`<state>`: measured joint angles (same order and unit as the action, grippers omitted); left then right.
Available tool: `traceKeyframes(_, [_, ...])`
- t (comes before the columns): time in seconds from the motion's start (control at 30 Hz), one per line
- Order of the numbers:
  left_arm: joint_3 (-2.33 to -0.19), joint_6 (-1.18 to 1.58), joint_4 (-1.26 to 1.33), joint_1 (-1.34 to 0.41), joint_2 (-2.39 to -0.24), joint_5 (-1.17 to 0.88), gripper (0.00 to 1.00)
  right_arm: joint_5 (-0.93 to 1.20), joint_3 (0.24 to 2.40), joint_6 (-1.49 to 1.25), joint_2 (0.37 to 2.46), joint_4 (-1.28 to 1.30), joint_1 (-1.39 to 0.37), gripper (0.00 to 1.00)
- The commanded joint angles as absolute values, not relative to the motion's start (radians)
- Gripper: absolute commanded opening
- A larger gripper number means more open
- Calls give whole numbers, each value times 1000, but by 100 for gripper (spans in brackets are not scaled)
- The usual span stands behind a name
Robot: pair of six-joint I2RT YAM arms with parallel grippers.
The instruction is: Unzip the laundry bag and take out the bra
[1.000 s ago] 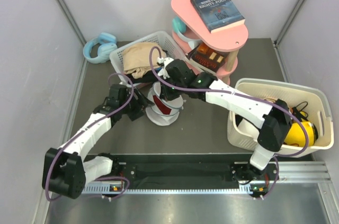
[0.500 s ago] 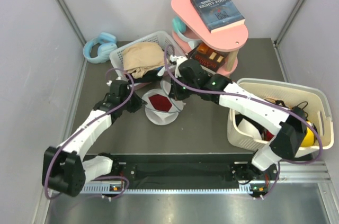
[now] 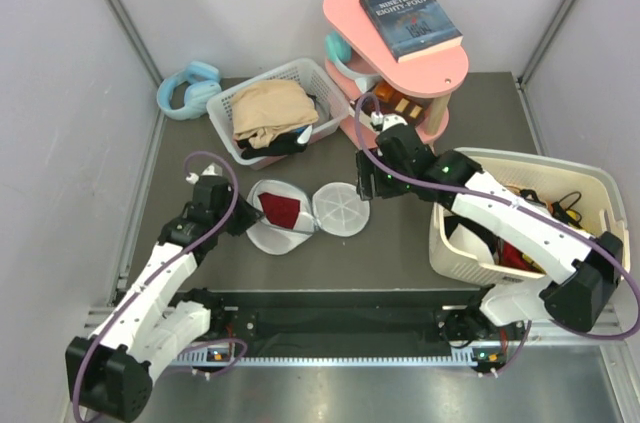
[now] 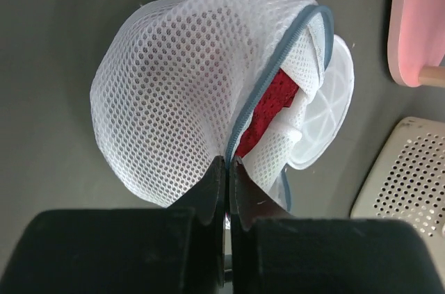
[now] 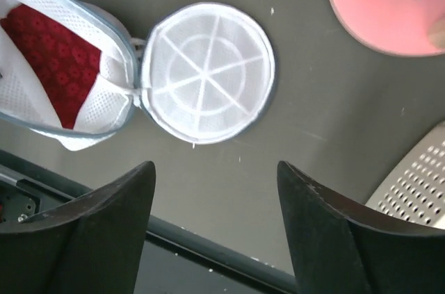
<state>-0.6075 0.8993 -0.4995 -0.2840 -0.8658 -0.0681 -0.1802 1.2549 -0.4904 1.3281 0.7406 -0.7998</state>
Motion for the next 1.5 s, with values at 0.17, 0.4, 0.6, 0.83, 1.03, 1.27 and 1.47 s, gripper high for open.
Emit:
traceKeyframes(0.17, [-572, 887, -621, -284, -747, -34, 0, 73, 1436, -353, 1402, 666, -877, 74])
traceKeyframes(0.4, [-512, 939, -652, -285, -678, -43, 0, 300, 1523, -287, 1661, 468, -1026, 74])
traceKeyframes(0.6, [-483, 972, -676, -285, -621, -46, 0, 339, 1598, -252, 1871, 414, -1042, 73])
traceKeyframes(0.83, [-474, 989, -672, -284, -611, -78, 0, 96, 1600, -229, 1986, 376, -1058, 72])
traceKeyframes(1.03, [-482, 989, -660, -285, -624, -80, 0, -112, 1594, -225, 2023, 347, -1063, 73])
traceKeyframes(1.27, [-485, 989, -630, -284, -646, -86, 0, -138, 1603, -213, 2114, 336, -1068, 73])
traceKeyframes(1.47, [-491, 992, -601, -285, -678, -86, 0, -129, 1629, -224, 2151, 344, -1071, 48])
